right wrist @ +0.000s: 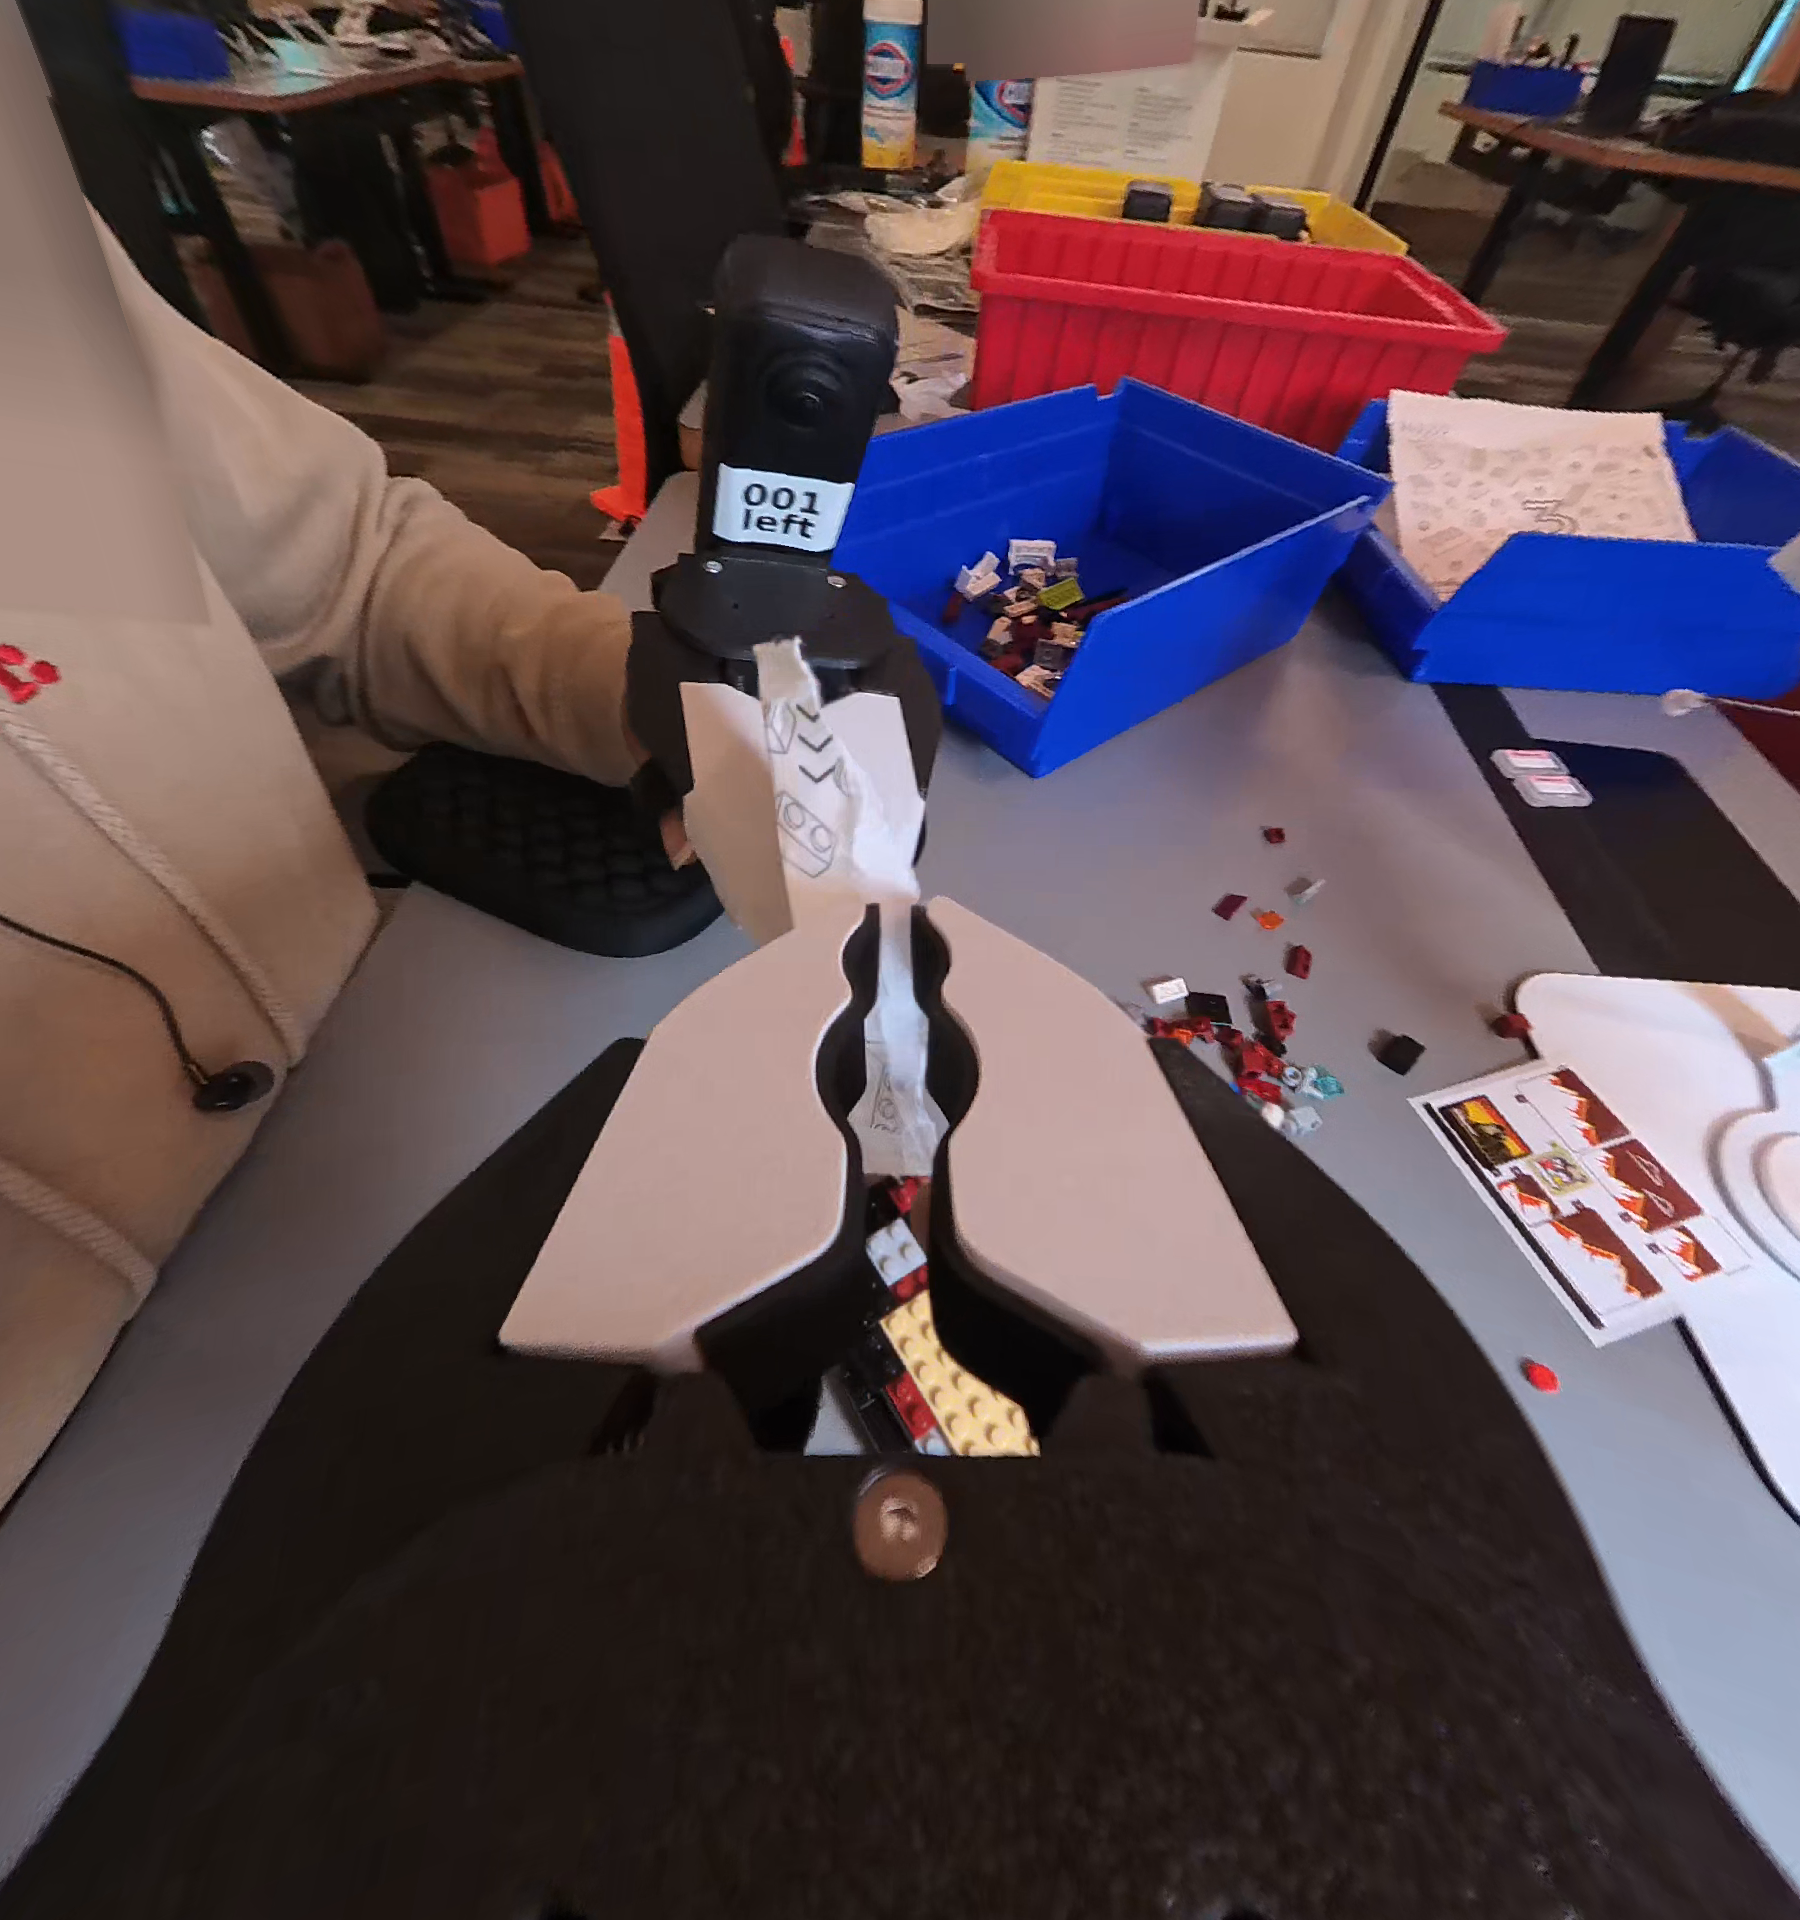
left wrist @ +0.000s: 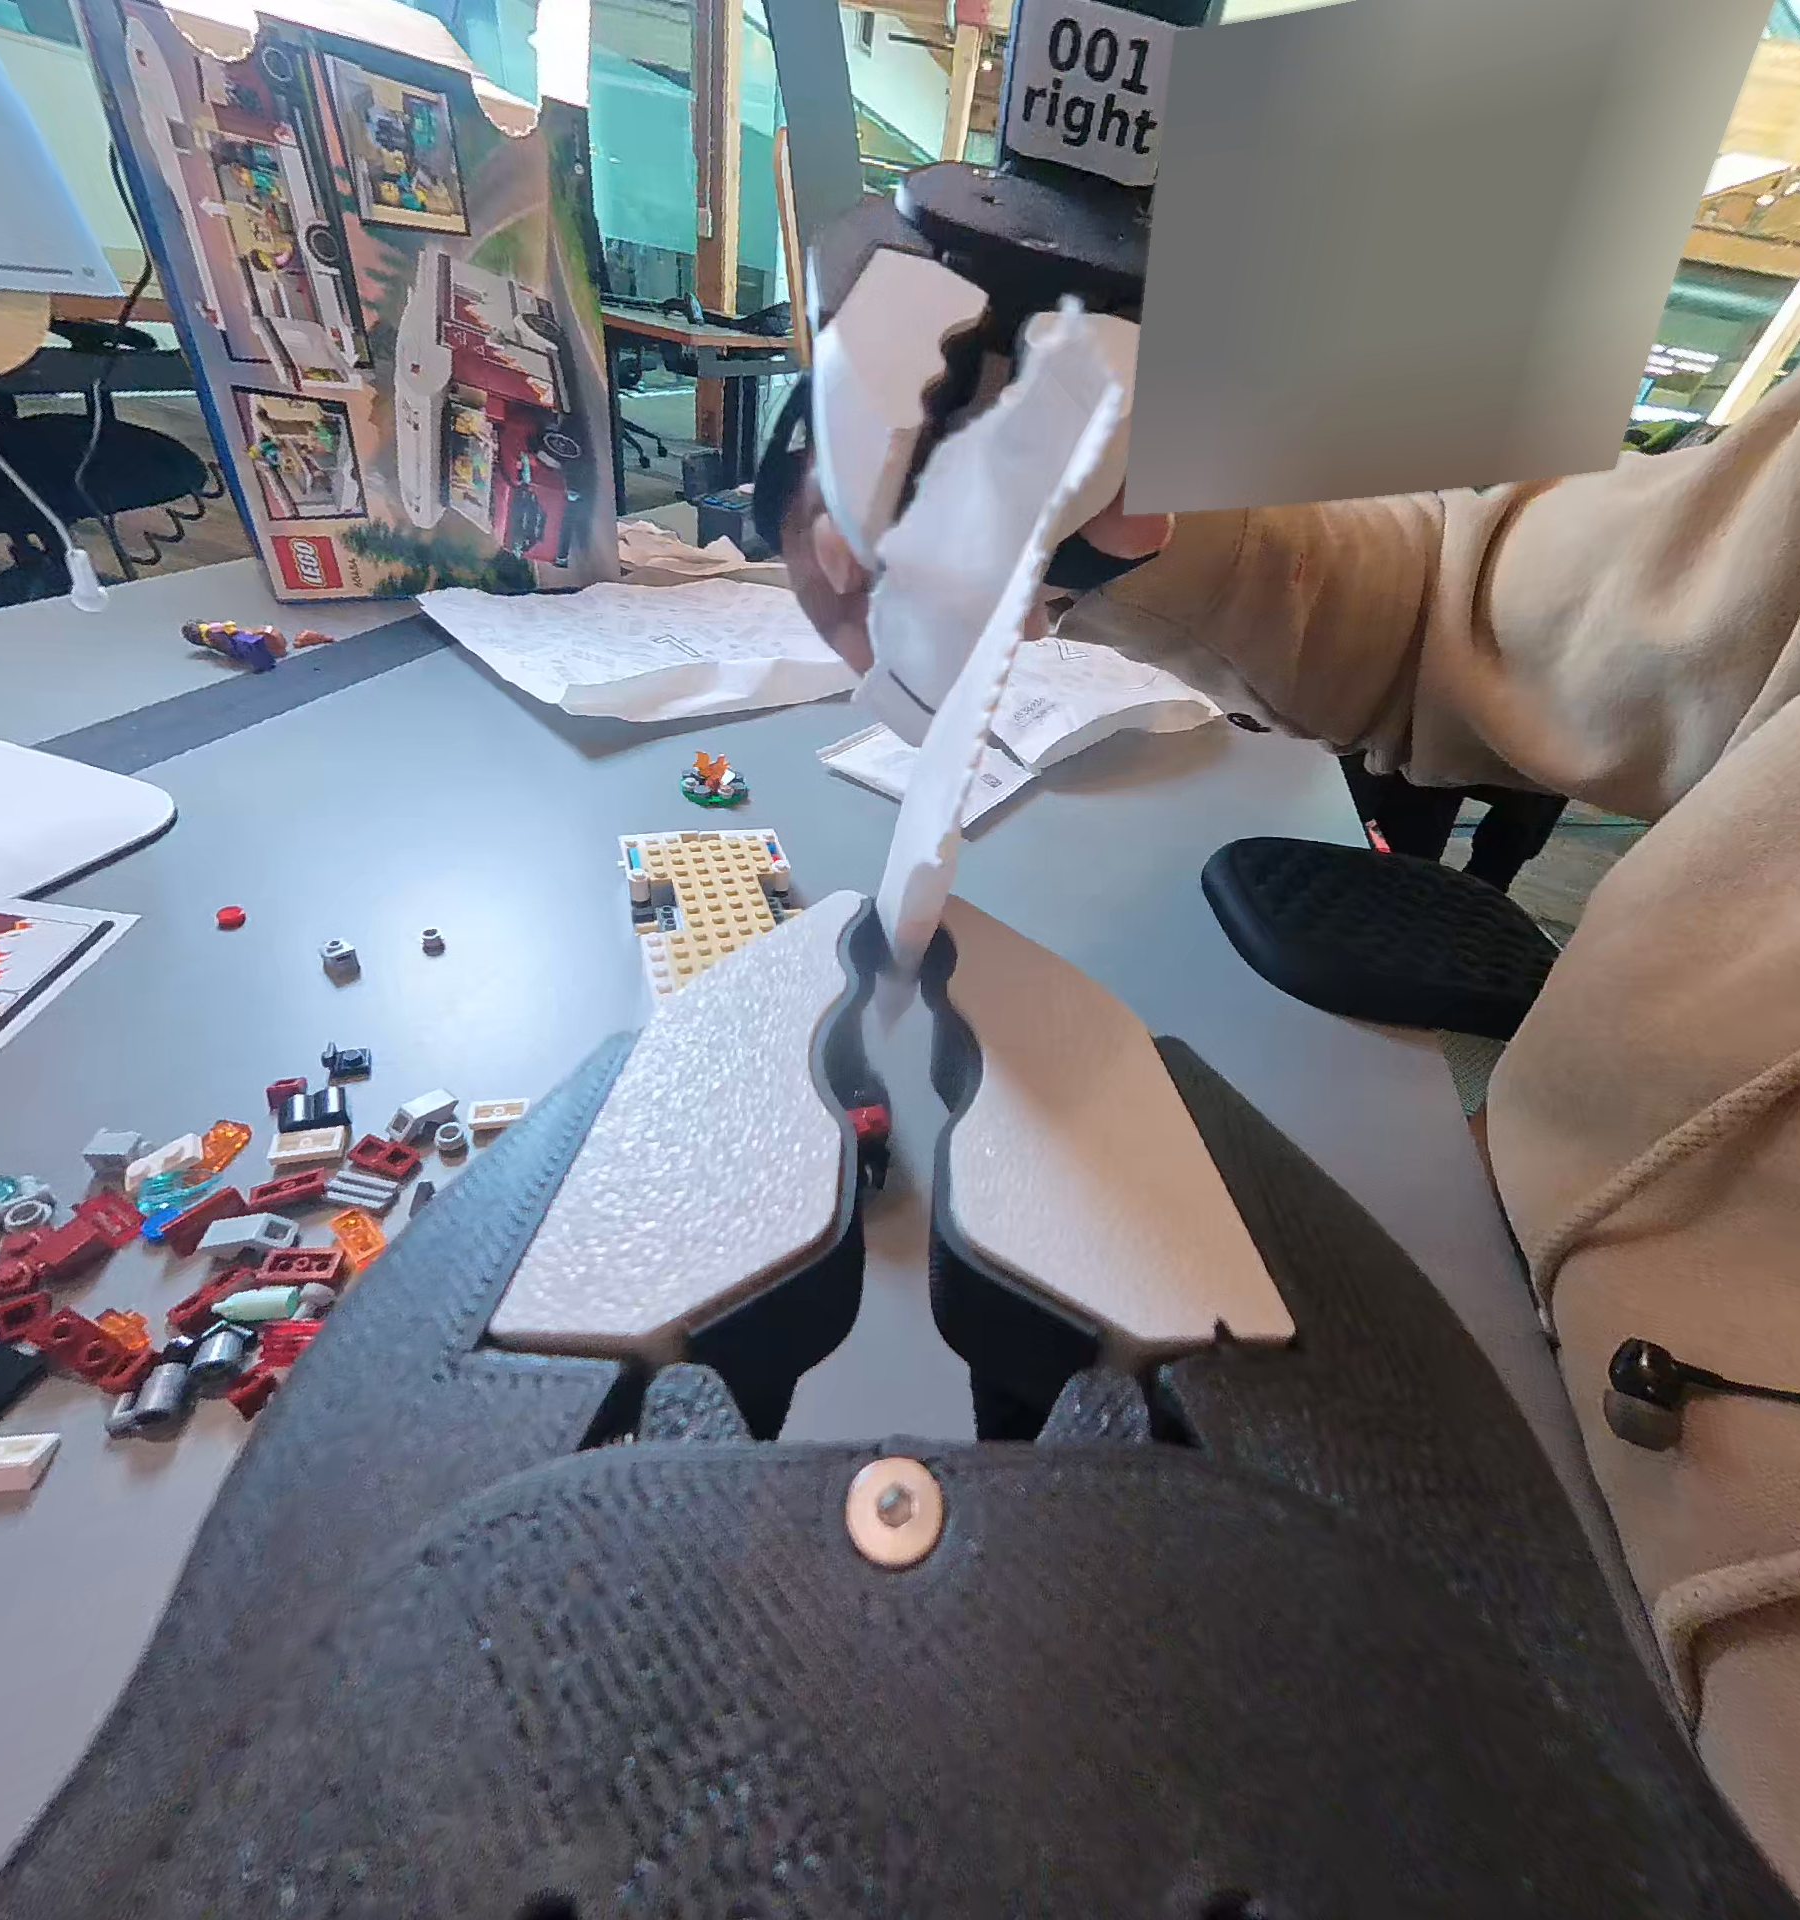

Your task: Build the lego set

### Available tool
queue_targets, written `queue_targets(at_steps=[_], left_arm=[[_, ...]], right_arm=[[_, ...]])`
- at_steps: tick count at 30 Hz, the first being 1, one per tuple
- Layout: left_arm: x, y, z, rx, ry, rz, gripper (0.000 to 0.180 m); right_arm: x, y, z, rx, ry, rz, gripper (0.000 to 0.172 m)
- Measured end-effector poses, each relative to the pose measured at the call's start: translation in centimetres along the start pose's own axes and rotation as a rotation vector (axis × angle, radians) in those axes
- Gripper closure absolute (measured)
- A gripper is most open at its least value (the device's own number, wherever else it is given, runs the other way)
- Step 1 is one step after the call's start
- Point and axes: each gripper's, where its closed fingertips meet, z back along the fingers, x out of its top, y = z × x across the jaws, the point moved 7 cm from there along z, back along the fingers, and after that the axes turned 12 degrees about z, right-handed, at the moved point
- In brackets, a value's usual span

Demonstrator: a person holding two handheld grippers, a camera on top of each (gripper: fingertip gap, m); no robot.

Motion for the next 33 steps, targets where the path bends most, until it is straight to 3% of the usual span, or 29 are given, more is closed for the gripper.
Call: queue_targets(at_steps=[10,19,33], left_arm=[[-0.1,1.0,0.3,0.029,0.003,0.046,0.173],[-0.2,0.5,0.1,0.021,0.022,0.007,0.173],[-0.2,1.2,0.4,0.036,0.028,0.041,0.173]], right_arm=[[0.4,0.4,0.8,0.028,-0.008,0.047,0.169],[0.7,-0.2,-0.6,0.069,0.075,0.092,0.153],[0.6,-0.1,-0.4,-0.033,0.054,0.111,0.151]])
